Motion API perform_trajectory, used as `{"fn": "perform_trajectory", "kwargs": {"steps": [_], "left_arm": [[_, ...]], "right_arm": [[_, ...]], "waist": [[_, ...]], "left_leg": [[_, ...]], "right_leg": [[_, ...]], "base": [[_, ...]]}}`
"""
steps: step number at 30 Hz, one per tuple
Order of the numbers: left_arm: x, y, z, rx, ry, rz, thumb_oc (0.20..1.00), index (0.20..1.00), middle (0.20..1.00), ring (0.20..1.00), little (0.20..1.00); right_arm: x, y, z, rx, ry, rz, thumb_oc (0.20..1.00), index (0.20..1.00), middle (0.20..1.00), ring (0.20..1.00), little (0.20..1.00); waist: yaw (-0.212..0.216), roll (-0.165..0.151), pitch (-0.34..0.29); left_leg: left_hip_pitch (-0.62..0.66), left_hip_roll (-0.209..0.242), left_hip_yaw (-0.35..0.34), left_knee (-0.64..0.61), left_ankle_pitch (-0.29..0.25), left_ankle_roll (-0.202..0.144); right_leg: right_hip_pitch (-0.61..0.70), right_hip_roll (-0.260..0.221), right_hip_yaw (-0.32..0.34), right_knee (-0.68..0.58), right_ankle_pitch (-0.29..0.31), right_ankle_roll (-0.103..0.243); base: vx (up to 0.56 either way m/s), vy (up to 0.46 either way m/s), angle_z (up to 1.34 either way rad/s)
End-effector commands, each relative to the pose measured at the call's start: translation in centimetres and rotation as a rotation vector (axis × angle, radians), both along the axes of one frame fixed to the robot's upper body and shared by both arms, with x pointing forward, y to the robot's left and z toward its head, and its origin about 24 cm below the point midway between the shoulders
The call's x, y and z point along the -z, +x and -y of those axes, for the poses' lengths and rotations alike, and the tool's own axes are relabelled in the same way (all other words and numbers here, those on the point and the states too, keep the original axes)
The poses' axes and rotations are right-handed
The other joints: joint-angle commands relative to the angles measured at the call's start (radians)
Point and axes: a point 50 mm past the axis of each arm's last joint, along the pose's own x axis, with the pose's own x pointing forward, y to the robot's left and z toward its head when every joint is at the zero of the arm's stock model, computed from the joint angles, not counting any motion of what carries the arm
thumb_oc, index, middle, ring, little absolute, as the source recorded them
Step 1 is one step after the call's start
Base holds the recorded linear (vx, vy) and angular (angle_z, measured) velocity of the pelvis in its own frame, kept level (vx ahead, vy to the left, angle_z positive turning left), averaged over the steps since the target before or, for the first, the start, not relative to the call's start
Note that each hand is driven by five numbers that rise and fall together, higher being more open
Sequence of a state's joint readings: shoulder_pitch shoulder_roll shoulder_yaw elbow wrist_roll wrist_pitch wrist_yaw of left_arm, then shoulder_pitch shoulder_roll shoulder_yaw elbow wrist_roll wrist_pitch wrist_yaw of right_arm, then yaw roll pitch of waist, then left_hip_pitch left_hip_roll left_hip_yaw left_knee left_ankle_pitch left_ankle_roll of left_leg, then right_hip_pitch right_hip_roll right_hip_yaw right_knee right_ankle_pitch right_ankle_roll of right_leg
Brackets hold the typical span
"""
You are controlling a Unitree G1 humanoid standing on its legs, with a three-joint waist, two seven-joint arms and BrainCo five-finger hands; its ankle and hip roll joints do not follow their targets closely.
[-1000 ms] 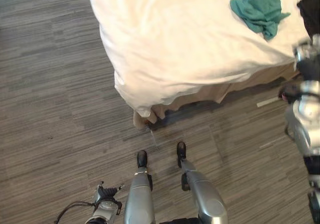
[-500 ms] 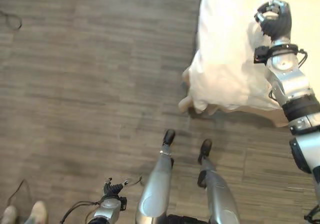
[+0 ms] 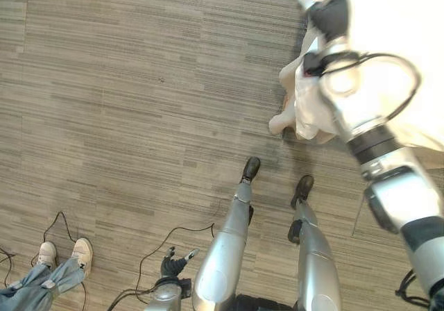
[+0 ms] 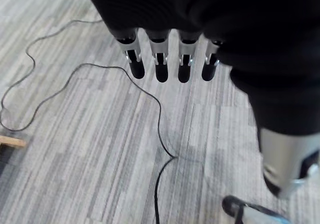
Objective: Tidy up the quilt and then pick up the clothes from the bed and put them into the laundry hamper.
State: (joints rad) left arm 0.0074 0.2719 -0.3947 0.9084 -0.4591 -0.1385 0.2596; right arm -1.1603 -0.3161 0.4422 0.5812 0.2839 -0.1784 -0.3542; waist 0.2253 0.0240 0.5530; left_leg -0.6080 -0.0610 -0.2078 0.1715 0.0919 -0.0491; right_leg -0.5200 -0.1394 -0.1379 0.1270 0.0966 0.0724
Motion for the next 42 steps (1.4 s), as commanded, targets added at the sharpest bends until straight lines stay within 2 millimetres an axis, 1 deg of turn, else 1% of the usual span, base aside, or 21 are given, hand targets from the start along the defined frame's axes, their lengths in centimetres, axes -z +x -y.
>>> {"fn": "perform_trajectory", "kwargs": {"steps": [1,4,7,9,10,12,13,14,15,17,18,19,23,27,28,32,34,36,40,41,42], "left_arm": [[1.1,-2.5,-1.0,-0.026,0.049,-0.099,1.000,1.000,1.000,1.000,1.000],[1.1,-2.3,-1.2,-0.055,0.077,-0.114,1.000,1.000,1.000,1.000,1.000],[1.0,-2.3,-1.5,-0.050,0.107,-0.124,1.000,1.000,1.000,1.000,1.000],[1.1,-2.6,-2.1,-0.050,0.133,-0.150,1.000,1.000,1.000,1.000,1.000],[1.2,-3.1,-2.9,-0.062,0.146,-0.186,1.000,1.000,1.000,1.000,1.000],[1.3,-3.6,-3.6,-0.081,0.148,-0.209,1.000,1.000,1.000,1.000,1.000],[1.3,-4.0,-4.4,-0.093,0.160,-0.229,1.000,1.000,1.000,1.000,1.000],[1.2,-4.1,-4.7,-0.094,0.164,-0.231,1.000,1.000,1.000,1.000,1.000],[1.1,-4.0,-5.3,-0.083,0.185,-0.229,1.000,1.000,1.000,1.000,1.000],[1.0,-4.0,-5.4,-0.076,0.188,-0.226,1.000,1.000,1.000,1.000,1.000],[1.0,-3.9,-5.2,-0.065,0.180,-0.212,1.000,1.000,1.000,1.000,1.000],[1.0,-3.9,-5.1,-0.064,0.174,-0.207,1.000,1.000,1.000,1.000,1.000],[1.1,-4.0,-4.3,-0.102,0.111,-0.180,1.000,1.000,1.000,1.000,1.000],[1.4,-4.9,-3.4,-0.096,0.053,-0.163,1.000,1.000,1.000,1.000,1.000],[1.5,-4.9,-2.7,-0.079,0.028,-0.141,1.000,1.000,1.000,1.000,1.000],[1.3,-4.3,-1.6,-0.050,0.018,-0.110,1.000,1.000,1.000,1.000,1.000],[1.5,-4.8,-1.4,-0.058,0.012,-0.110,1.000,1.000,1.000,1.000,1.000],[1.7,-5.4,-1.4,-0.083,0.001,-0.122,1.000,1.000,1.000,1.000,1.000],[2.2,-6.5,-1.9,-0.155,0.009,-0.171,1.000,1.000,1.000,1.000,1.000],[2.3,-6.7,-2.1,-0.171,0.025,-0.189,1.000,1.000,1.000,1.000,1.000],[2.3,-6.9,-2.3,-0.175,0.034,-0.200,1.000,1.000,1.000,1.000,1.000]], "right_arm": [[0.9,-3.0,-2.8,-0.190,-0.032,0.106,0.200,0.200,0.200,0.200,0.200],[-0.3,-7.1,-5.2,-0.254,-0.023,0.275,0.200,0.200,0.200,0.200,0.200],[-1.5,-7.9,-4.6,-0.212,-0.003,0.355,0.200,0.200,0.200,0.200,0.200],[-2.6,-7.8,-3.2,-0.119,0.000,0.410,0.200,0.200,0.200,0.200,0.200],[-3.4,-7.2,-1.3,-0.018,0.002,0.432,0.200,0.200,0.200,0.200,0.200],[-4.0,-6.6,0.4,0.054,0.007,0.430,0.200,0.200,0.200,0.200,0.200],[-4.4,-5.7,2.7,0.171,-0.006,0.413,0.200,0.200,0.200,0.200,0.200],[-4.5,-5.3,3.4,0.195,-0.010,0.402,0.200,0.200,0.200,0.200,0.200],[-4.7,-4.0,6.5,0.302,-0.021,0.350,0.200,0.200,0.200,0.200,0.200],[-4.8,-3.5,7.8,0.341,-0.026,0.317,0.200,0.200,0.200,0.200,0.200],[-4.5,-2.5,11.0,0.424,-0.040,0.238,0.200,0.200,0.200,0.200,0.200],[-4.3,-2.4,11.5,0.435,-0.046,0.232,0.200,0.200,0.200,0.200,0.200],[-2.1,-1.3,15.5,0.583,-0.082,0.129,0.200,0.200,0.200,0.200,0.200],[-0.5,-0.9,18.0,0.648,-0.051,0.044,0.200,0.200,0.200,0.200,0.200],[0.7,-0.8,19.1,0.671,-0.056,-0.002,0.200,0.200,0.200,0.200,0.200],[2.3,-1.0,20.7,0.726,-0.035,-0.066,0.200,0.200,0.200,0.200,0.200],[3.8,-1.8,22.9,0.778,0.037,-0.097,0.200,0.200,0.200,0.200,0.200],[5.4,-2.5,24.1,0.803,0.071,-0.117,0.200,0.200,0.200,0.200,0.200],[12.0,-5.8,27.3,0.904,0.174,-0.221,0.200,0.200,0.200,0.200,0.200],[14.5,-7.6,28.4,0.951,0.193,-0.270,0.200,0.200,0.200,0.200,0.200],[15.6,-8.3,28.7,0.967,0.204,-0.297,0.200,0.200,0.200,0.200,0.200]], "waist": [[0.017,0.012,-0.033],[0.004,-0.022,-0.033],[0.002,-0.036,-0.033],[0.002,-0.047,-0.033],[0.003,-0.056,-0.033],[0.000,-0.062,-0.033],[-0.001,-0.066,-0.033],[-0.005,-0.068,-0.033],[-0.013,-0.064,-0.033],[-0.019,-0.058,-0.033],[-0.038,-0.033,-0.033],[-0.043,-0.027,-0.033],[-0.072,0.029,-0.033],[-0.088,0.070,-0.033],[-0.096,0.089,-0.033],[-0.109,0.113,-0.033],[-0.124,0.122,-0.033],[-0.135,0.117,-0.033],[-0.170,0.072,-0.033],[-0.184,0.053,-0.033],[-0.189,0.046,-0.033]], "left_leg": [[0.000,0.017,0.038,0.058,-0.059,0.027],[0.066,0.029,0.047,0.038,-0.066,0.028],[0.099,0.036,0.049,0.031,-0.071,0.029],[0.128,0.041,0.051,0.032,-0.079,0.029],[0.157,0.047,0.054,0.032,-0.085,0.027],[0.170,0.049,0.052,0.032,-0.085,0.025],[0.184,0.054,0.053,0.038,-0.093,0.023],[0.184,0.053,0.052,0.037,-0.088,0.023],[0.175,0.052,0.050,0.044,-0.086,0.023],[0.164,0.051,0.048,0.048,-0.084,0.023],[0.122,0.049,0.043,0.062,-0.079,0.021],[0.113,0.048,0.043,0.062,-0.077,0.021],[0.026,0.045,0.060,0.052,-0.054,0.023],[-0.017,0.050,0.072,0.049,-0.041,0.013],[-0.033,0.051,0.078,0.055,-0.040,0.010],[-0.056,0.053,0.092,0.069,-0.044,0.010],[-0.050,0.057,0.098,0.066,-0.046,0.005],[-0.033,0.061,0.102,0.052,-0.046,0.004],[0.057,0.080,0.113,0.001,-0.049,0.006],[0.100,0.085,0.117,-0.015,-0.049,0.008],[0.126,0.088,0.118,-0.020,-0.056,0.009]], "right_leg": [[0.046,-0.049,0.028,-0.001,-0.007,0.028],[0.104,-0.035,0.046,-0.014,-0.008,0.036],[0.136,-0.029,0.054,-0.017,-0.012,0.040],[0.166,-0.026,0.058,-0.017,-0.014,0.044],[0.198,-0.023,0.061,-0.022,-0.016,0.047],[0.212,-0.022,0.063,-0.023,-0.015,0.050],[0.224,-0.018,0.069,-0.019,-0.017,0.052],[0.223,-0.018,0.071,-0.019,-0.015,0.053],[0.208,-0.014,0.081,-0.007,-0.015,0.053],[0.192,-0.012,0.084,0.003,-0.016,0.052],[0.131,-0.007,0.091,0.038,-0.022,0.044],[0.117,-0.007,0.091,0.043,-0.022,0.043],[-0.017,-0.007,0.099,0.091,-0.031,0.026],[-0.090,-0.008,0.106,0.122,-0.042,0.014],[-0.118,-0.009,0.107,0.138,-0.048,0.007],[-0.156,-0.013,0.109,0.152,-0.051,-0.002],[-0.159,-0.010,0.111,0.152,-0.055,-0.010],[-0.147,-0.005,0.114,0.144,-0.055,-0.012],[-0.065,0.008,0.116,0.107,-0.050,-0.011],[-0.023,0.012,0.117,0.089,-0.044,-0.009],[0.002,0.015,0.119,0.083,-0.047,-0.008]], "base": [[0.00,0.008,0.05],[0.01,-0.008,0.03],[0.03,-0.076,-0.05],[0.07,-0.151,-0.09],[0.09,-0.166,-0.07],[0.09,-0.154,-0.07],[0.07,-0.125,-0.02],[0.08,-0.185,-0.08],[0.03,-0.109,-0.12],[0.02,-0.074,-0.21],[0.00,-0.019,-0.23],[0.00,-0.009,-0.32],[-0.03,0.006,-0.34],[-0.02,0.062,-0.14],[0.00,0.096,-0.16],[-0.01,0.053,-0.14],[-0.01,0.078,0.02],[0.00,0.086,0.05],[-0.03,0.044,0.05],[0.00,0.000,0.00],[-0.04,0.031,-0.06]]}}
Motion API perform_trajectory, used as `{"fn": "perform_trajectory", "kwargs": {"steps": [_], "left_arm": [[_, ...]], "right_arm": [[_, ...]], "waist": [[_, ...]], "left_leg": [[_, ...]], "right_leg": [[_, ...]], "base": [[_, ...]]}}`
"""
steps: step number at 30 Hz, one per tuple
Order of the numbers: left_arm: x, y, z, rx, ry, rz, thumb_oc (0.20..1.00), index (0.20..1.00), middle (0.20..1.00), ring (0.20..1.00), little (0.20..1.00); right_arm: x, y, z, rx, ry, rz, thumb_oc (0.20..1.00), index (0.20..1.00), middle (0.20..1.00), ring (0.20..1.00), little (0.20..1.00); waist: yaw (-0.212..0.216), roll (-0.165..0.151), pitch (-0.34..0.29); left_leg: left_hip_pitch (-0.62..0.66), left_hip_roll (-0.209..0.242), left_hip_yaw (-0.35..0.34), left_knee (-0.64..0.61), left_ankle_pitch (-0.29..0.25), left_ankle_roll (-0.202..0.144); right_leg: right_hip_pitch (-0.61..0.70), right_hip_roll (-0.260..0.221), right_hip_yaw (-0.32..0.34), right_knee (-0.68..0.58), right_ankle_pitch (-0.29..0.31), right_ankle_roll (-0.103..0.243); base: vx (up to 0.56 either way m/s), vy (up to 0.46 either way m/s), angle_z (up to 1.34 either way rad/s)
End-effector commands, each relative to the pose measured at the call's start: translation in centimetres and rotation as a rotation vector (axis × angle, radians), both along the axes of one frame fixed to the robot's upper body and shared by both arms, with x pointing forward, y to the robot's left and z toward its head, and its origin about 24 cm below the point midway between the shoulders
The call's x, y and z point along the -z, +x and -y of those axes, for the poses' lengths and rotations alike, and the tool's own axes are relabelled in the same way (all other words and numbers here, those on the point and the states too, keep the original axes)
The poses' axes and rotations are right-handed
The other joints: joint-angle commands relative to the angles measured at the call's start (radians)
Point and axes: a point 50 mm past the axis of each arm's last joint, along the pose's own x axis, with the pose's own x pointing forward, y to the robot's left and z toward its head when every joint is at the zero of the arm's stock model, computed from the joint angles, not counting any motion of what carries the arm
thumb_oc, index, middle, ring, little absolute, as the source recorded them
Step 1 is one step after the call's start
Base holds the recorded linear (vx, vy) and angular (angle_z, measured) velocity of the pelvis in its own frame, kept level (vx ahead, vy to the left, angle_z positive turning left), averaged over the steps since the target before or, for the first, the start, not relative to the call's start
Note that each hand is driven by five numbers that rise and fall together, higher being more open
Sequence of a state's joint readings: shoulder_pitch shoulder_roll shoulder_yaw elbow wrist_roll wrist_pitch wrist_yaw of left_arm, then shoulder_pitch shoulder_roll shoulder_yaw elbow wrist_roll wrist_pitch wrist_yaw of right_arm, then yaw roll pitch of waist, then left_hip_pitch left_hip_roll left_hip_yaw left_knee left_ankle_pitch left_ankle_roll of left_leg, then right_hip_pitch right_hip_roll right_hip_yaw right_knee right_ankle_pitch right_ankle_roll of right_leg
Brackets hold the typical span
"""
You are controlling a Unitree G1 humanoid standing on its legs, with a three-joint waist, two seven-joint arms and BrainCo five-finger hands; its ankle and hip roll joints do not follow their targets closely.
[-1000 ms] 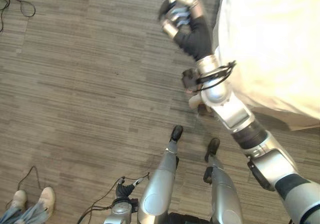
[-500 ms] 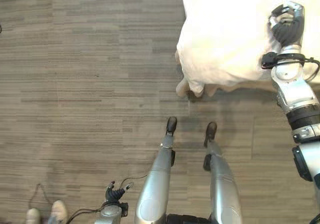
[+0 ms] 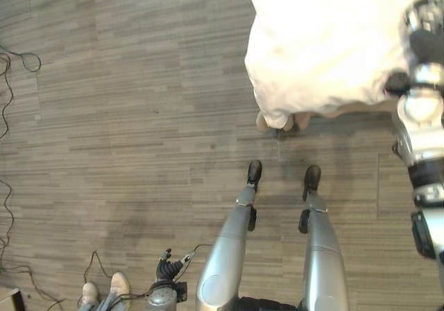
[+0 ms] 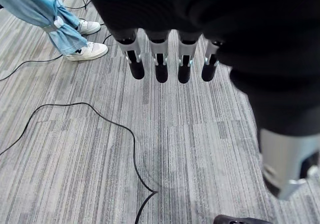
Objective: Tidy up the quilt and then pick up the clothes from the bed and put them into the laundry hamper.
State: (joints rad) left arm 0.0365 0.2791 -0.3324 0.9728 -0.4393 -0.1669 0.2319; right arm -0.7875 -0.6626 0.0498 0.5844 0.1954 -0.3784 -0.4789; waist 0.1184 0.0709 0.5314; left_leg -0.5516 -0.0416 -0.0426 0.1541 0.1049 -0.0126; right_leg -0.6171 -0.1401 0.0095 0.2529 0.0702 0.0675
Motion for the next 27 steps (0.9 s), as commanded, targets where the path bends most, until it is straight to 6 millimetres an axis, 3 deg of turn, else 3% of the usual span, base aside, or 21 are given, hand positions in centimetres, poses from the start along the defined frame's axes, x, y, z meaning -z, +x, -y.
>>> {"fn": "perform_trajectory", "kwargs": {"steps": [1,3,6,7,8,9,11,13,14,15,16,18,20,27], "left_arm": [[1.7,-5.1,-0.8,-0.134,0.026,-0.170,1.000,1.000,1.000,1.000,1.000],[1.8,-5.3,-1.3,-0.141,0.058,-0.200,1.000,1.000,1.000,1.000,1.000],[2.0,-6.1,-1.8,-0.152,0.101,-0.255,1.000,1.000,1.000,1.000,1.000],[2.2,-6.6,-1.7,-0.148,0.127,-0.293,1.000,1.000,1.000,1.000,1.000],[2.2,-6.8,-1.6,-0.146,0.132,-0.306,1.000,1.000,1.000,1.000,1.000],[2.3,-7.1,-1.4,-0.143,0.137,-0.320,1.000,1.000,1.000,1.000,1.000],[2.7,-8.1,-0.7,-0.132,0.148,-0.371,1.000,1.000,1.000,1.000,1.000],[3.0,-8.2,0.2,-0.108,0.159,-0.400,1.000,1.000,1.000,1.000,1.000],[3.1,-8.1,0.8,-0.068,0.181,-0.419,1.000,1.000,1.000,1.000,1.000],[3.1,-8.0,1.0,-0.039,0.194,-0.423,1.000,1.000,1.000,1.000,1.000],[3.2,-7.7,1.3,0.032,0.227,-0.432,1.000,1.000,1.000,1.000,1.000],[3.2,-7.6,1.6,0.119,0.259,-0.450,1.000,1.000,1.000,1.000,1.000],[3.2,-7.4,1.4,0.178,0.272,-0.475,1.000,1.000,1.000,1.000,1.000],[3.2,-8.7,0.0,0.208,0.312,-0.572,1.000,1.000,1.000,1.000,1.000]], "right_arm": [[13.4,-6.3,9.0,0.376,0.217,-0.408,0.200,0.200,0.200,0.200,0.200],[16.3,-8.3,9.3,0.395,0.289,-0.469,0.200,0.200,0.200,0.200,0.200],[20.7,-11.4,9.1,0.395,0.323,-0.619,0.200,0.200,0.200,0.200,0.200],[24.7,-13.0,7.1,0.352,0.323,-0.794,0.573,0.573,0.573,0.573,0.573],[25.5,-13.4,6.5,0.345,0.322,-0.832,0.865,0.865,0.865,0.865,0.865],[26.8,-13.8,5.7,0.317,0.334,-0.906,1.000,1.000,1.000,1.000,1.000],[31.7,-15.8,2.2,0.226,0.343,-1.175,1.000,1.000,1.000,1.000,1.000],[34.8,-18.0,0.1,0.193,0.336,-1.404,1.000,1.000,1.000,1.000,1.000],[37.1,-20.5,-1.1,0.211,0.372,-1.549,1.000,1.000,1.000,1.000,1.000],[38.0,-21.7,-1.7,0.229,0.398,-1.608,1.000,1.000,1.000,1.000,1.000],[39.5,-24.6,-2.7,0.295,0.486,-1.731,1.000,1.000,1.000,1.000,1.000],[40.7,-27.5,-4.0,0.305,0.575,-1.865,1.000,1.000,1.000,1.000,1.000],[41.1,-28.6,-4.7,0.273,0.489,-1.929,1.000,1.000,1.000,1.000,1.000],[40.5,-28.3,-3.5,0.350,0.602,-1.756,1.000,1.000,1.000,1.000,1.000]], "waist": [[-0.093,-0.016,-0.011],[-0.109,-0.042,-0.021],[-0.129,-0.074,-0.090],[-0.137,-0.095,-0.142],[-0.138,-0.099,-0.157],[-0.140,-0.104,-0.175],[-0.140,-0.119,-0.237],[-0.138,-0.125,-0.273],[-0.135,-0.124,-0.299],[-0.135,-0.123,-0.310],[-0.137,-0.117,-0.333],[-0.145,-0.104,-0.354],[-0.160,-0.092,-0.370],[-0.257,-0.093,-0.382]], "left_leg": [[0.106,0.073,-0.044,-0.010,-0.071,-0.028],[0.169,0.081,-0.042,-0.024,-0.078,-0.028],[0.235,0.092,-0.044,-0.052,-0.084,-0.033],[0.285,0.088,-0.042,-0.072,-0.087,-0.031],[0.300,0.088,-0.042,-0.080,-0.087,-0.030],[0.322,0.087,-0.041,-0.092,-0.086,-0.030],[0.382,0.084,-0.038,-0.111,-0.088,-0.025],[0.417,0.083,-0.041,-0.116,-0.091,-0.019],[0.442,0.080,-0.046,-0.118,-0.094,-0.012],[0.451,0.079,-0.047,-0.117,-0.096,-0.010],[0.478,0.076,-0.049,-0.117,-0.103,-0.003],[0.507,0.079,-0.041,-0.119,-0.111,0.003],[0.535,0.084,-0.030,-0.117,-0.125,0.007],[0.592,0.112,0.092,-0.125,-0.170,0.014]], "right_leg": [[0.138,0.019,-0.024,-0.056,-0.018,-0.001],[0.203,0.025,-0.012,-0.075,-0.017,0.005],[0.278,0.030,-0.005,-0.112,-0.017,0.014],[0.338,0.029,0.001,-0.150,-0.010,0.024],[0.355,0.031,0.002,-0.160,-0.008,0.025],[0.376,0.033,0.003,-0.173,-0.006,0.028],[0.442,0.035,0.003,-0.202,-0.004,0.031],[0.483,0.038,0.001,-0.212,-0.005,0.029],[0.509,0.041,0.004,-0.212,-0.007,0.026],[0.519,0.042,0.007,-0.212,-0.009,0.025],[0.542,0.042,0.012,-0.207,-0.013,0.024],[0.560,0.037,0.019,-0.196,-0.020,0.026],[0.574,0.030,0.040,-0.190,-0.024,0.033],[0.543,0.017,0.103,-0.202,0.007,0.078]], "base": [[-0.01,0.014,-0.10],[-0.01,-0.004,-0.14],[0.06,-0.005,-0.13],[0.07,0.006,-0.17],[0.08,0.007,-0.13],[0.08,0.020,-0.12],[0.11,0.050,-0.18],[0.11,0.061,-0.09],[0.13,0.061,0.04],[0.17,0.086,0.13],[0.14,0.073,0.14],[0.13,0.097,0.15],[0.09,0.073,-0.06],[-0.02,-0.054,-0.39]]}}
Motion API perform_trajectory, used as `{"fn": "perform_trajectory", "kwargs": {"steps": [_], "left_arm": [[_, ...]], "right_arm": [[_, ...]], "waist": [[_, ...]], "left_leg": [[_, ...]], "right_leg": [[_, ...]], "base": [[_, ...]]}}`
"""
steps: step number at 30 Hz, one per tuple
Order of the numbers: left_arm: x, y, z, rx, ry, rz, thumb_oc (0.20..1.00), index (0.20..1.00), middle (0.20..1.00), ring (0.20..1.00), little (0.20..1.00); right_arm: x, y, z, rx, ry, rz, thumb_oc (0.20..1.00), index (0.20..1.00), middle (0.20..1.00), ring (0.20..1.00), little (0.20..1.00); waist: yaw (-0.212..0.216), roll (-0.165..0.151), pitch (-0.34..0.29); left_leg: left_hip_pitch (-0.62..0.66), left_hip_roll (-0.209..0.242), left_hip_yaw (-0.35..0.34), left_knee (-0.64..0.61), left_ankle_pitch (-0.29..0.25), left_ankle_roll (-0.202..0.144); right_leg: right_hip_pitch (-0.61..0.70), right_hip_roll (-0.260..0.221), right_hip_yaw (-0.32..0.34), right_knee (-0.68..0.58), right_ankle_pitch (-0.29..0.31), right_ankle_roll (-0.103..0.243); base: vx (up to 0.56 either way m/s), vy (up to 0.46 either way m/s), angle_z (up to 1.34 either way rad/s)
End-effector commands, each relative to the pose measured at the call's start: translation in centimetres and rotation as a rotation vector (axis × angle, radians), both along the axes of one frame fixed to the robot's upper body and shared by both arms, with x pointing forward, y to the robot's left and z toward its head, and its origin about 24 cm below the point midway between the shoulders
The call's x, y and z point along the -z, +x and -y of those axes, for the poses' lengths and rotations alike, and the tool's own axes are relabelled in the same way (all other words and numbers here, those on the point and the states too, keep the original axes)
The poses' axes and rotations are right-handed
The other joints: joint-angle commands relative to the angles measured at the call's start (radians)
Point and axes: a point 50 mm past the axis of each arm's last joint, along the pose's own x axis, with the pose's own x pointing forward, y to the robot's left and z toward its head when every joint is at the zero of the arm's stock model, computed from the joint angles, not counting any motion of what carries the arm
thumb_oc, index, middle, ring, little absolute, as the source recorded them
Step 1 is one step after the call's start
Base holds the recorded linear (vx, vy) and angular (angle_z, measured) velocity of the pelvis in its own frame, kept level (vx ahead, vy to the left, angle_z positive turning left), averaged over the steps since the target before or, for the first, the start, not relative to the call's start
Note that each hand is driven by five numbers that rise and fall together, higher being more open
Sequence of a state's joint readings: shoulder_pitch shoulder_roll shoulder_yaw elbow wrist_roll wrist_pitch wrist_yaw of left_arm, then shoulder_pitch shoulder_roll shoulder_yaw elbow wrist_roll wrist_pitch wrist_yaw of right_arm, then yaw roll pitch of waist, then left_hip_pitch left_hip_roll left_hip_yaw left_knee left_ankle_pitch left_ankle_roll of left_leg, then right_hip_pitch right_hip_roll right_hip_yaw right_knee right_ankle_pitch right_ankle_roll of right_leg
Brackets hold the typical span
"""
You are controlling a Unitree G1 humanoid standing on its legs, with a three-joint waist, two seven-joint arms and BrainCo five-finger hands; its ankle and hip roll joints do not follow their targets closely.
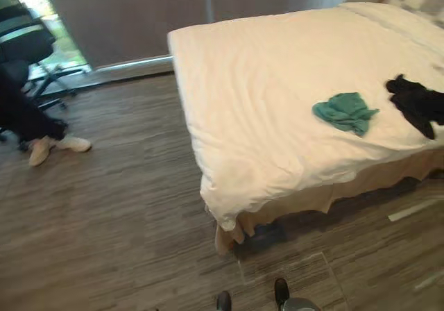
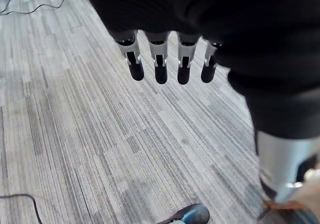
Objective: Tidy up the quilt and then pick up the clothes from the bed and put them into the laundry hamper.
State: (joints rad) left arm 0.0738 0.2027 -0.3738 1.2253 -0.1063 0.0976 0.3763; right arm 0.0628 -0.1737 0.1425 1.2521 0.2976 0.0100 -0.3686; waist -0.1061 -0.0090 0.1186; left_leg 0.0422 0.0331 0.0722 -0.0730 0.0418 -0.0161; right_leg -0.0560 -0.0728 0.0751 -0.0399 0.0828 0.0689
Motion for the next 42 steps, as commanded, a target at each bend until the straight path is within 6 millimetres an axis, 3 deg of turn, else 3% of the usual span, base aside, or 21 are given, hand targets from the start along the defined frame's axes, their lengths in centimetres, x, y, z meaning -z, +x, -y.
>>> {"fn": "perform_trajectory", "kwargs": {"steps": [1,2,3,4,7,12,13,14,15,16,17,18,19,20,21,23,25,26,31,38,42], "left_arm": [[0.0,-0.1,-0.4,-0.016,0.020,-0.036,1.000,1.000,1.000,1.000,1.000],[0.0,0.0,-0.4,-0.019,0.021,-0.035,1.000,1.000,1.000,1.000,1.000],[0.0,-0.2,-0.5,-0.105,0.018,-0.025,1.000,1.000,1.000,1.000,1.000],[0.0,-0.2,-0.5,-0.165,0.018,-0.011,1.000,1.000,1.000,1.000,1.000],[0.0,-0.2,-0.5,-0.244,0.020,0.007,1.000,1.000,1.000,1.000,1.000],[0.0,0.4,0.0,-0.111,0.040,0.021,1.000,1.000,1.000,1.000,1.000],[0.0,0.7,0.1,-0.088,0.038,0.030,1.000,1.000,1.000,1.000,1.000],[-0.1,1.2,0.4,-0.101,0.023,0.047,1.000,1.000,1.000,1.000,1.000],[0.0,1.4,0.7,-0.131,0.015,0.056,1.000,1.000,1.000,1.000,1.000],[0.0,1.3,1.1,-0.201,0.005,0.061,1.000,1.000,1.000,1.000,1.000],[0.1,1.0,1.4,-0.260,0.005,0.060,1.000,1.000,1.000,1.000,1.000],[0.2,0.9,1.7,-0.279,0.004,0.058,1.000,1.000,1.000,1.000,1.000],[0.2,0.7,2.0,-0.274,0.001,0.052,1.000,1.000,1.000,1.000,1.000],[0.3,0.5,2.0,-0.256,-0.008,0.042,1.000,1.000,1.000,1.000,1.000],[0.3,0.0,1.6,-0.214,-0.002,0.019,1.000,1.000,1.000,1.000,1.000],[0.3,-0.1,1.3,-0.212,0.006,0.015,1.000,1.000,1.000,1.000,1.000],[0.2,-1.0,0.3,-0.233,0.033,0.002,1.000,1.000,1.000,1.000,1.000],[0.2,-1.1,0.0,-0.209,0.044,0.001,1.000,1.000,1.000,1.000,1.000],[0.0,0.5,0.0,-0.042,0.080,-0.001,1.000,1.000,1.000,1.000,1.000],[-0.4,2.2,-0.7,-0.146,0.081,0.056,1.000,1.000,1.000,1.000,1.000],[-0.3,2.0,-0.2,-0.144,0.080,0.054,1.000,1.000,1.000,1.000,1.000]], "right_arm": [[-0.7,1.4,1.5,0.032,-0.048,0.105,1.000,1.000,1.000,1.000,1.000],[-0.7,1.5,1.5,0.037,-0.046,0.108,1.000,1.000,1.000,1.000,1.000],[-0.7,2.0,1.1,-0.006,-0.035,0.108,1.000,1.000,1.000,1.000,1.000],[-0.6,2.2,0.9,-0.032,-0.026,0.094,1.000,1.000,1.000,1.000,1.000],[-0.3,1.6,0.5,-0.062,-0.003,0.048,1.000,1.000,1.000,1.000,1.000],[0.0,-0.5,0.5,0.058,0.019,0.023,1.000,1.000,1.000,1.000,1.000],[0.0,-0.7,0.6,0.065,0.003,0.018,1.000,1.000,1.000,1.000,1.000],[0.0,-0.7,0.7,0.035,-0.018,0.007,1.000,1.000,1.000,1.000,1.000],[-0.1,-0.5,0.8,-0.002,-0.029,0.004,1.000,1.000,1.000,1.000,1.000],[-0.2,0.0,0.9,-0.070,-0.053,-0.003,1.000,1.000,1.000,1.000,1.000],[-0.4,0.7,1.1,-0.120,-0.073,-0.003,1.000,1.000,1.000,1.000,1.000],[-0.5,1.3,1.4,-0.139,-0.084,0.003,1.000,1.000,1.000,1.000,1.000],[-0.7,1.9,1.7,-0.132,-0.091,0.026,1.000,1.000,1.000,1.000,1.000],[-0.9,2.4,2.0,-0.112,-0.090,0.054,1.000,1.000,1.000,1.000,1.000],[-1.1,3.5,2.0,-0.087,-0.072,0.112,1.000,1.000,1.000,1.000,1.000],[-1.2,3.9,1.9,-0.093,-0.067,0.131,1.000,1.000,1.000,1.000,1.000],[-1.4,5.0,1.5,-0.127,-0.048,0.180,1.000,1.000,1.000,1.000,1.000],[-1.3,4.9,1.3,-0.123,-0.043,0.191,1.000,1.000,1.000,1.000,1.000],[-0.6,2.9,0.7,-0.043,-0.018,0.126,1.000,1.000,1.000,1.000,1.000],[0.2,0.2,-0.6,-0.041,0.008,-0.006,1.000,1.000,1.000,1.000,1.000],[0.0,0.8,-0.4,-0.062,-0.014,0.017,1.000,1.000,1.000,1.000,1.000]], "waist": [[-0.056,-0.012,0.034],[-0.060,-0.012,0.036],[-0.057,-0.018,0.051],[-0.059,-0.023,0.056],[-0.051,-0.027,0.070],[-0.072,-0.010,0.060],[-0.081,0.003,0.054],[-0.085,0.017,0.049],[-0.080,0.009,0.045],[-0.062,-0.011,0.045],[-0.034,-0.035,0.054],[-0.007,-0.049,0.065],[0.019,-0.056,0.078],[0.030,-0.061,0.082],[0.048,-0.061,0.086],[0.053,-0.058,0.085],[0.084,-0.028,0.088],[0.090,-0.025,0.085],[0.072,-0.008,0.050],[0.060,0.015,0.021],[0.068,0.007,0.010]], "left_leg": [[0.012,0.045,0.016,0.110,-0.121,0.019],[0.016,0.047,0.034,0.114,-0.126,0.019],[0.040,0.060,0.137,0.138,-0.143,0.018],[0.052,0.075,0.222,0.160,-0.153,0.017],[0.106,0.117,0.367,0.213,-0.207,0.011],[0.115,0.156,0.350,0.253,-0.186,-0.018],[0.117,0.178,0.327,0.278,-0.143,-0.043],[0.101,0.227,0.245,0.396,-0.017,-0.096],[0.060,0.226,0.185,0.483,0.063,-0.100],[-0.039,0.184,0.018,0.697,0.118,-0.098],[-0.169,0.083,-0.099,0.888,0.122,-0.066],[-0.285,-0.013,-0.157,1.037,0.100,-0.032],[-0.380,-0.070,-0.171,1.130,0.083,-0.006],[-0.415,-0.064,-0.169,1.117,0.080,0.007],[-0.380,-0.027,-0.148,0.882,0.054,0.037],[-0.345,-0.022,-0.145,0.759,0.050,0.045],[-0.226,-0.016,-0.204,0.277,0.037,0.030],[-0.199,-0.012,-0.227,0.204,0.020,0.014],[-0.109,-0.020,-0.232,0.072,0.018,0.007],[-0.060,-0.046,-0.233,0.001,0.026,0.031],[-0.057,-0.053,-0.221,0.024,0.009,0.043]], "right_leg": [[-0.038,-0.051,0.050,0.097,0.001,0.086],[-0.045,-0.053,0.042,0.102,0.002,0.090],[-0.069,-0.086,-0.081,0.131,0.005,0.105],[-0.094,-0.111,-0.146,0.147,0.014,0.112],[-0.083,-0.168,-0.329,0.188,0.003,0.125],[-0.068,-0.117,-0.290,0.164,-0.013,0.075],[-0.066,-0.088,-0.272,0.170,-0.031,0.051],[-0.061,-0.037,-0.229,0.169,-0.050,0.006],[-0.060,-0.016,-0.201,0.156,-0.039,-0.028],[-0.046,0.001,-0.136,0.138,-0.028,-0.059],[-0.027,0.003,-0.087,0.127,-0.014,-0.074],[-0.009,0.008,-0.052,0.120,-0.005,-0.082],[0.011,0.019,-0.028,0.119,-0.005,-0.090],[0.021,0.025,-0.020,0.120,-0.005,-0.096],[0.043,0.029,-0.012,0.119,-0.015,-0.085],[0.049,0.030,-0.008,0.118,-0.025,-0.075],[0.092,0.052,0.027,0.094,-0.066,-0.046],[0.104,0.044,0.029,0.081,-0.071,-0.035],[0.084,0.027,0.002,0.057,-0.059,0.002],[0.051,0.027,-0.012,0.080,-0.056,0.012],[0.043,0.026,-0.014,0.089,-0.053,0.013]], "base": [[-0.04,-0.102,-0.92],[-0.07,-0.128,-1.39],[-0.10,-0.183,-1.94],[-0.08,-0.177,-2.19],[0.05,-0.171,-2.64],[0.09,-0.176,-1.46],[0.18,-0.161,-0.50],[0.15,-0.207,-0.46],[0.15,-0.222,-0.62],[0.09,-0.182,-1.23],[0.11,-0.122,-1.76],[0.05,-0.072,-2.34],[0.07,-0.054,-2.09],[0.18,-0.015,-1.99],[0.18,0.016,-1.60],[0.16,0.080,-1.66],[0.23,0.165,-1.06],[0.16,0.117,-0.85],[0.09,0.169,-0.24],[0.06,0.131,0.23],[0.11,0.119,0.06]]}}
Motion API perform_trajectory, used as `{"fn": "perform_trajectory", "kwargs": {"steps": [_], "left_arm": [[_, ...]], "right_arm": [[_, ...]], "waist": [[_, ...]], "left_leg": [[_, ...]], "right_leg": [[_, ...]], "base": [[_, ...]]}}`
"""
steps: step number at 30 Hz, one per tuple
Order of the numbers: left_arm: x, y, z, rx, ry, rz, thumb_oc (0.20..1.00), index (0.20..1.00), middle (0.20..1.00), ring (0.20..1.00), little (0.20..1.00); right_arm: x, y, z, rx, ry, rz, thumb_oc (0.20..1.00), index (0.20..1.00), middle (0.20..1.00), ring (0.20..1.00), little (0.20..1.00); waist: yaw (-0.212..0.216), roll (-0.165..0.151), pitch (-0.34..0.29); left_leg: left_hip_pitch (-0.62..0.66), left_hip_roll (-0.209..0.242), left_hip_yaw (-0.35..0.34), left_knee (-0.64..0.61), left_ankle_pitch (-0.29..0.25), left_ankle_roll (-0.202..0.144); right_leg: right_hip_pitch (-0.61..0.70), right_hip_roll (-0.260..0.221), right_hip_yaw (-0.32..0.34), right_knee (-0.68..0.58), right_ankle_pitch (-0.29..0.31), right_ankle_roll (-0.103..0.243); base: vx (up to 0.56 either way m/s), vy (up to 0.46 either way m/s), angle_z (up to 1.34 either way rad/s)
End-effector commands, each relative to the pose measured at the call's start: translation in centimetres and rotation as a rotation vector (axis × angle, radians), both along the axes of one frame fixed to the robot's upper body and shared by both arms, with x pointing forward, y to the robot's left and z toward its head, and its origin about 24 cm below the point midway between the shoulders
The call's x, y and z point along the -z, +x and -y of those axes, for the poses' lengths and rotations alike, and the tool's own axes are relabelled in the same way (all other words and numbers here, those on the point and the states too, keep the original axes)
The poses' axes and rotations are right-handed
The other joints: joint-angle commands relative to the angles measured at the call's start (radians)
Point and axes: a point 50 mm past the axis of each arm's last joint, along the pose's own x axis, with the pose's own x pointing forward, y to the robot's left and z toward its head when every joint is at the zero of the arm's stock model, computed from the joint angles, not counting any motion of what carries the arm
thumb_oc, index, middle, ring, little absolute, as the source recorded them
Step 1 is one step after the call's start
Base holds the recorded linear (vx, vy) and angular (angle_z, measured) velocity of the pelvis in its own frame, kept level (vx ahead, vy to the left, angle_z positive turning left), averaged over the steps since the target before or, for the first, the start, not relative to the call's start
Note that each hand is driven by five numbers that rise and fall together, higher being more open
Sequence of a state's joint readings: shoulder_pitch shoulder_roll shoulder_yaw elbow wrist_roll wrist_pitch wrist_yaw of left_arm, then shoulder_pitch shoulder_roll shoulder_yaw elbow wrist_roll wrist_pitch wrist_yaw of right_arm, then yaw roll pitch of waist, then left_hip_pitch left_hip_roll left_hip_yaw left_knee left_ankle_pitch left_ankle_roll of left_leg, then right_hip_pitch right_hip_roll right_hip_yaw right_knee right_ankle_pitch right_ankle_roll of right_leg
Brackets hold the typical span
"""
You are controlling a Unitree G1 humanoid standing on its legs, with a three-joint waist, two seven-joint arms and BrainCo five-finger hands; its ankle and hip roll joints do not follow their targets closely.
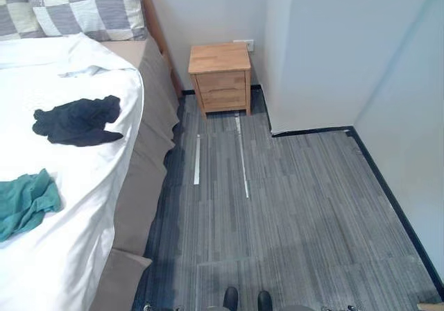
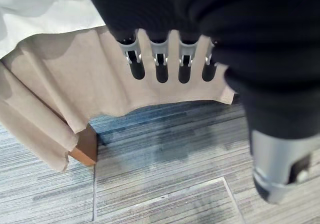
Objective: Tidy up the quilt and then pick up the clothes from the bed and put them into the laundry hamper.
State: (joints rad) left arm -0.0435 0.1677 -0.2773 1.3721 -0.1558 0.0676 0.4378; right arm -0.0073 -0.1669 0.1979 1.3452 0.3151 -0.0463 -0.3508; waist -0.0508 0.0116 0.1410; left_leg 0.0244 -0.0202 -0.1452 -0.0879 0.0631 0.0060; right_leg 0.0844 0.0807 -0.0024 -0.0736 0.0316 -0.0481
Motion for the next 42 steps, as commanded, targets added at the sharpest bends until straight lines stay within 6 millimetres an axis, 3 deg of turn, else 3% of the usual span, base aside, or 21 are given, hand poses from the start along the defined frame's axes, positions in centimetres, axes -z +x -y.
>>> {"fn": "perform_trajectory", "kwargs": {"steps": [1,6,8,9,11,14,17,18,20,22,27,29,32,33,34,36,37,38,39,41,42], "left_arm": [[0.0,-0.1,0.1,-0.011,0.028,0.013,1.000,1.000,1.000,1.000,1.000],[0.0,-0.5,-0.3,-0.049,0.025,-0.003,1.000,1.000,1.000,1.000,1.000],[-0.1,-0.6,-0.7,-0.036,0.036,-0.019,1.000,1.000,1.000,1.000,1.000],[-0.1,-0.6,-0.9,-0.037,0.040,-0.030,1.000,1.000,1.000,1.000,1.000],[-0.2,-0.7,-1.2,-0.037,0.045,-0.036,1.000,1.000,1.000,1.000,1.000],[-0.3,-0.8,-1.6,-0.045,0.054,-0.046,1.000,1.000,1.000,1.000,1.000],[-0.3,-0.4,-1.5,-0.016,0.039,-0.022,1.000,1.000,1.000,1.000,1.000],[-0.3,0.8,-0.5,0.020,0.026,0.023,1.000,1.000,1.000,1.000,1.000],[-0.2,1.3,0.1,0.027,0.013,0.043,1.000,1.000,1.000,1.000,1.000],[-0.2,1.6,0.7,0.056,0.006,0.046,1.000,1.000,1.000,1.000,1.000],[-0.2,2.1,1.2,0.184,0.041,0.017,1.000,1.000,1.000,1.000,1.000],[-0.3,2.3,1.3,0.236,0.057,0.008,1.000,1.000,1.000,1.000,1.000],[-0.3,2.7,1.4,0.271,0.019,-0.006,1.000,1.000,1.000,1.000,1.000],[-0.2,2.6,1.6,0.241,0.017,0.000,1.000,1.000,1.000,1.000,1.000],[-0.2,2.3,1.4,0.169,0.018,0.004,1.000,1.000,1.000,1.000,1.000],[-0.2,2.1,1.1,0.098,0.016,0.007,1.000,1.000,1.000,1.000,1.000],[-0.3,2.1,0.9,0.043,0.011,0.015,1.000,1.000,1.000,1.000,1.000],[-0.3,2.5,1.1,0.035,0.012,0.038,1.000,1.000,1.000,1.000,1.000],[-0.4,2.6,1.1,0.041,0.014,0.046,1.000,1.000,1.000,1.000,1.000],[-0.4,2.6,1.2,0.064,0.022,0.076,1.000,1.000,1.000,1.000,1.000],[-0.4,2.1,0.7,0.020,0.026,0.114,1.000,1.000,1.000,1.000,1.000]], "right_arm": [[0.0,-0.5,0.0,-0.018,-0.023,-0.004,1.000,1.000,1.000,1.000,1.000],[-0.5,2.2,0.0,-0.038,-0.018,0.101,1.000,1.000,1.000,1.000,1.000],[-0.7,3.0,-0.5,-0.039,0.000,0.140,1.000,1.000,1.000,1.000,1.000],[-0.7,3.1,-0.7,-0.035,0.011,0.150,1.000,1.000,1.000,1.000,1.000],[-0.6,2.8,-0.8,-0.033,0.024,0.152,1.000,1.000,1.000,1.000,1.000],[-0.2,1.4,-1.4,-0.070,0.058,0.084,1.000,1.000,1.000,1.000,1.000],[0.3,-0.1,-2.1,-0.067,0.067,0.014,1.000,1.000,1.000,1.000,1.000],[0.3,-0.5,-1.6,-0.048,0.050,-0.003,1.000,1.000,1.000,1.000,1.000],[0.3,-0.9,-1.2,-0.043,0.043,-0.015,1.000,1.000,1.000,1.000,1.000],[0.3,-1.7,-0.8,-0.031,0.036,-0.033,1.000,1.000,1.000,1.000,1.000],[0.5,-3.3,-0.7,0.002,0.026,-0.095,1.000,1.000,1.000,1.000,1.000],[0.5,-4.2,-0.3,0.001,0.007,-0.134,1.000,1.000,1.000,1.000,1.000],[0.3,-4.1,0.5,0.057,-0.005,-0.095,1.000,1.000,1.000,1.000,1.000],[0.3,-3.5,0.4,0.040,0.012,-0.057,1.000,1.000,1.000,1.000,1.000],[0.2,-2.6,0.3,-0.027,0.013,-0.032,1.000,1.000,1.000,1.000,1.000],[0.0,-1.5,0.3,-0.072,0.002,-0.012,1.000,1.000,1.000,1.000,1.000],[-0.2,-0.1,0.4,-0.101,-0.009,0.026,1.000,1.000,1.000,1.000,1.000],[-0.5,1.1,0.5,-0.108,-0.018,0.069,1.000,1.000,1.000,1.000,1.000],[-0.6,1.4,0.6,-0.106,-0.017,0.079,1.000,1.000,1.000,1.000,1.000],[-1.0,2.9,0.6,-0.110,-0.008,0.149,1.000,1.000,1.000,1.000,1.000],[-1.4,4.3,0.3,-0.128,0.003,0.206,1.000,1.000,1.000,1.000,1.000]], "waist": [[0.014,-0.017,-0.012],[0.038,-0.048,-0.002],[0.051,-0.071,0.001],[0.053,-0.059,0.009],[0.047,-0.033,0.027],[0.037,-0.002,0.071],[0.024,-0.036,0.092],[-0.015,-0.084,0.114],[-0.047,-0.088,0.117],[-0.069,-0.069,0.125],[-0.093,-0.084,0.111],[-0.119,-0.076,0.098],[-0.142,-0.046,0.069],[-0.148,-0.035,0.056],[-0.157,-0.020,0.034],[-0.146,-0.034,0.026],[-0.117,-0.061,0.038],[-0.093,-0.073,0.062],[-0.089,-0.078,0.066],[-0.051,-0.075,0.100],[-0.032,-0.046,0.120]], "left_leg": [[-0.044,0.001,0.000,0.048,-0.018,0.022],[-0.100,-0.007,0.025,0.169,-0.074,0.052],[-0.133,-0.023,0.053,0.230,-0.111,0.085],[-0.128,-0.017,0.066,0.233,-0.126,0.103],[-0.122,-0.002,0.074,0.240,-0.136,0.116],[-0.088,0.010,0.115,0.264,-0.152,0.128],[-0.049,-0.015,0.111,0.274,-0.187,0.117],[-0.018,-0.078,0.063,0.272,-0.241,0.107],[0.004,-0.098,0.047,0.253,-0.250,0.104],[0.056,-0.093,0.043,0.224,-0.260,0.101],[0.135,-0.083,0.094,0.238,-0.337,0.094],[0.154,-0.057,0.104,0.272,-0.358,0.084],[0.203,0.034,0.110,0.345,-0.258,0.021],[0.202,0.065,0.124,0.394,-0.183,-0.002],[0.208,0.106,0.125,0.467,-0.060,-0.042],[0.109,0.092,0.090,0.715,0.019,-0.050],[-0.064,0.042,0.060,0.935,0.037,-0.035],[-0.240,-0.002,0.056,1.058,0.027,-0.015],[-0.285,-0.016,0.057,1.076,0.025,-0.008],[-0.389,-0.001,0.085,0.982,-0.001,0.012],[-0.318,0.081,0.143,0.540,0.035,0.000]], "right_leg": [[-0.099,-0.129,0.065,0.129,-0.004,0.130],[-0.124,-0.164,0.070,0.260,-0.035,0.144],[-0.145,-0.197,0.066,0.398,0.018,0.158],[-0.209,-0.203,0.060,0.591,0.093,0.154],[-0.320,-0.190,0.057,0.804,0.150,0.148],[-0.549,-0.202,-0.009,1.042,0.187,0.160],[-0.523,-0.211,-0.089,0.751,0.210,0.171],[-0.463,-0.190,-0.094,0.293,0.206,0.175],[-0.465,-0.182,-0.081,0.105,0.203,0.184],[-0.453,-0.164,-0.084,0.034,0.212,0.186],[-0.437,-0.165,-0.142,0.058,0.219,0.171],[-0.441,-0.168,-0.071,0.101,0.207,0.164],[-0.436,-0.170,-0.053,0.209,0.170,0.147],[-0.417,-0.163,-0.060,0.210,0.156,0.133],[-0.395,-0.144,-0.066,0.197,0.139,0.106],[-0.355,-0.132,-0.047,0.191,0.104,0.069],[-0.309,-0.137,-0.032,0.187,0.076,0.039],[-0.274,-0.133,-0.013,0.198,0.053,0.022],[-0.269,-0.134,-0.009,0.201,0.048,0.020],[-0.202,-0.121,-0.007,0.211,0.023,0.018],[-0.154,-0.104,-0.016,0.211,-0.027,0.037]], "base": [[0.06,0.080,0.05],[0.08,0.136,0.03],[0.04,0.171,0.01],[0.03,0.194,-0.02],[0.01,0.236,-0.03],[0.10,0.228,-0.02],[0.32,-0.058,-0.07],[0.38,-0.108,-0.07],[0.34,-0.013,0.23],[0.42,0.078,0.45],[0.40,0.011,0.26],[0.63,-0.036,0.23],[0.57,-0.035,0.57],[0.63,-0.071,0.42],[0.52,-0.092,0.34],[0.35,-0.115,0.09],[0.27,-0.109,-0.04],[0.19,-0.073,-0.47],[0.24,-0.008,-0.70],[0.33,0.085,-0.57],[0.34,0.179,-0.57]]}}
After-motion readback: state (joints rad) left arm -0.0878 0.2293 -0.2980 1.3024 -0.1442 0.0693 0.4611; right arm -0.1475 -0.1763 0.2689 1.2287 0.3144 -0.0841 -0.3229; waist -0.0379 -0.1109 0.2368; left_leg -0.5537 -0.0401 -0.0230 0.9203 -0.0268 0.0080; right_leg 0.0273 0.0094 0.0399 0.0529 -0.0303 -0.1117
